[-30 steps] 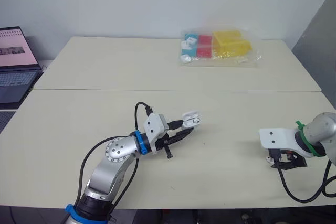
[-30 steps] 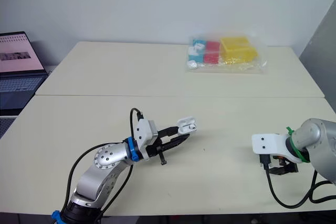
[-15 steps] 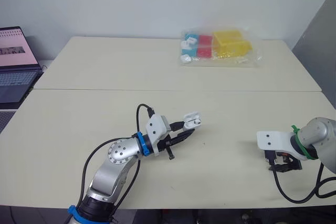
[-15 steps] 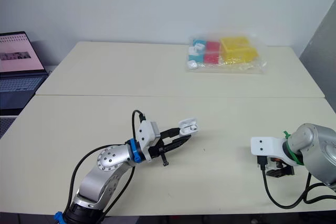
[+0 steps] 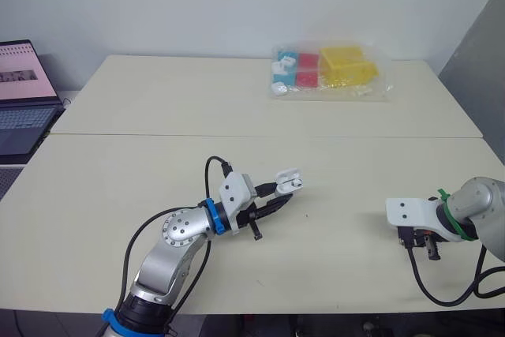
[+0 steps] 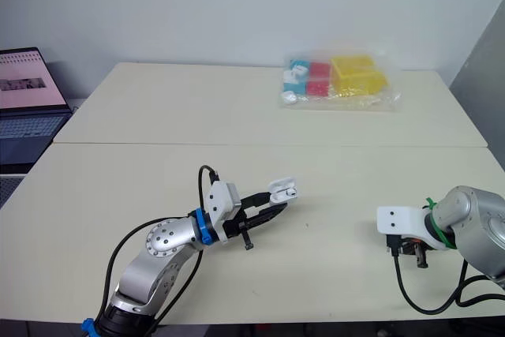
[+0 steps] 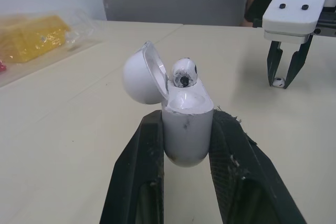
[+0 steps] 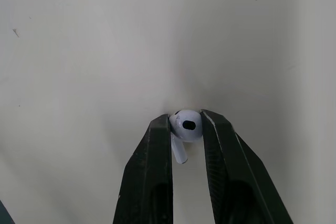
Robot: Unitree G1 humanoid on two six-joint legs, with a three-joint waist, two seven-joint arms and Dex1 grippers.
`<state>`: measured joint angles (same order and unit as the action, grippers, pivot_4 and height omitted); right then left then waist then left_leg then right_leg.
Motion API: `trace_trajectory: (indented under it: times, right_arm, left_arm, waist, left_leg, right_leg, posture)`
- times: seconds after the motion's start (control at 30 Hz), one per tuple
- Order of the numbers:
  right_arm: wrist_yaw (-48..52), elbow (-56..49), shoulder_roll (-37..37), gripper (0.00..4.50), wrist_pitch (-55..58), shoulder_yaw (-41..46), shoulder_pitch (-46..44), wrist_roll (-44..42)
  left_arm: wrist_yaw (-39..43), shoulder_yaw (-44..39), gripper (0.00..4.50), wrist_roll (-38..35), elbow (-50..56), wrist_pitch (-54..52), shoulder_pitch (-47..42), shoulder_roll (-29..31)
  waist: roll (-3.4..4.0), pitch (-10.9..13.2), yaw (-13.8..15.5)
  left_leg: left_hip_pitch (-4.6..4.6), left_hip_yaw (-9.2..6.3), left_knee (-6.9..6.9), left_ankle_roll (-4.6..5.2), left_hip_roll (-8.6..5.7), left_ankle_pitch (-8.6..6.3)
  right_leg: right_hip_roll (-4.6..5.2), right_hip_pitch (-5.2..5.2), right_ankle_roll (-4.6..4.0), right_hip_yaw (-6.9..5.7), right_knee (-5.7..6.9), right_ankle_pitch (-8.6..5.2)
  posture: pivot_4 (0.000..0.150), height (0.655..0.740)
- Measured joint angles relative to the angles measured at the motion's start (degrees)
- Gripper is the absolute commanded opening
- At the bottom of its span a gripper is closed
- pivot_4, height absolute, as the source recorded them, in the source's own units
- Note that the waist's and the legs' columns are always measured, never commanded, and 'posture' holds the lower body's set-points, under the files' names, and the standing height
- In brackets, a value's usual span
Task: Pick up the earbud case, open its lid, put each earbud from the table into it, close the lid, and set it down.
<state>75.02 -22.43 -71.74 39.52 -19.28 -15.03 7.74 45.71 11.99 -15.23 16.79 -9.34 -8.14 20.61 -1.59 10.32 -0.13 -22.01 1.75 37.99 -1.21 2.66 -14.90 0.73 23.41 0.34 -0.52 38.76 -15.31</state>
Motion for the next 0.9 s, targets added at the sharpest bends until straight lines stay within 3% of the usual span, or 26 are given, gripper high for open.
trace_trajectory:
  times: [0.2,0.43,0.47,0.53,0.7,0.9]
  right_arm:
    - [0.42,-1.53,-0.04,0.43,0.35,3.11,0.35,-3.08]
    - [-0.62,-12.45,8.21,0.43,12.7,20.07,-4.93,-20.58]
    - [-1.93,-13.41,11.17,0.43,16.03,21.46,-5.58,-23.33]
    - [-8.7,-16.85,25.2,0.43,25.13,28.02,-10.01,-30.31]
    - [-23.04,-21.57,45.64,0.43,32.42,36.75,-15.26,-39.26]
    - [-36.4,-25.86,58.04,0.43,31.14,35.6,-12.11,-42.8]
  left_arm:
    - [0.05,-0.04,0.8,0.0,-1.48,0.11,-0.61,-0.01]
    - [-0.01,-0.65,0.8,-0.67,-1.93,0.69,-3.38,-1.3]
    - [-0.01,-0.95,0.8,-1.08,-1.94,0.8,-3.46,-1.81]
    - [-0.04,-1.33,0.8,-2.66,-2.84,0.62,-5.18,-3.13]
    - [-0.02,-1.46,0.8,-4.33,-3.5,0.63,-7.69,-5.24]
    - [-0.03,-1.47,0.8,-4.97,-5.66,0.45,-9.96,-5.76]
  waist:
    - [0.02,0.01,0.0]
    - [-0.04,0.03,0.07]
    - [-0.04,0.03,0.08]
    - [-0.13,0.06,-0.16]
    - [-0.17,0.03,0.0]
    - [-0.14,0.03,0.03]
  left_leg:
    - [-0.02,0.01,-0.02,0.0,-0.02,0.0]
    - [-0.06,-0.13,-0.02,0.0,0.0,0.0]
    - [-0.07,-0.11,-0.03,0.0,0.0,0.0]
    - [-0.05,-0.09,-0.02,-0.01,0.0,0.0]
    - [-0.1,-0.15,-0.02,-0.01,0.01,0.0]
    - [-0.3,-0.16,-0.02,0.0,-0.01,0.0]
  right_leg:
    - [0.0,0.03,0.0,0.01,0.01,0.0]
    - [-0.15,-0.02,0.0,-0.07,-0.05,0.0]
    - [-0.15,-0.02,-0.01,-0.05,-0.06,0.0]
    - [-0.17,-0.01,-0.01,0.02,0.01,0.02]
    - [-0.2,0.0,-0.01,-0.04,0.03,0.01]
    - [-0.17,0.13,-0.01,-0.05,-0.02,0.01]
  posture:
    - [0.15,0.74]
    - [0.15,0.74]
    - [0.15,0.74]
    - [0.15,0.74]
    - [0.15,0.74]
    - [0.15,0.74]
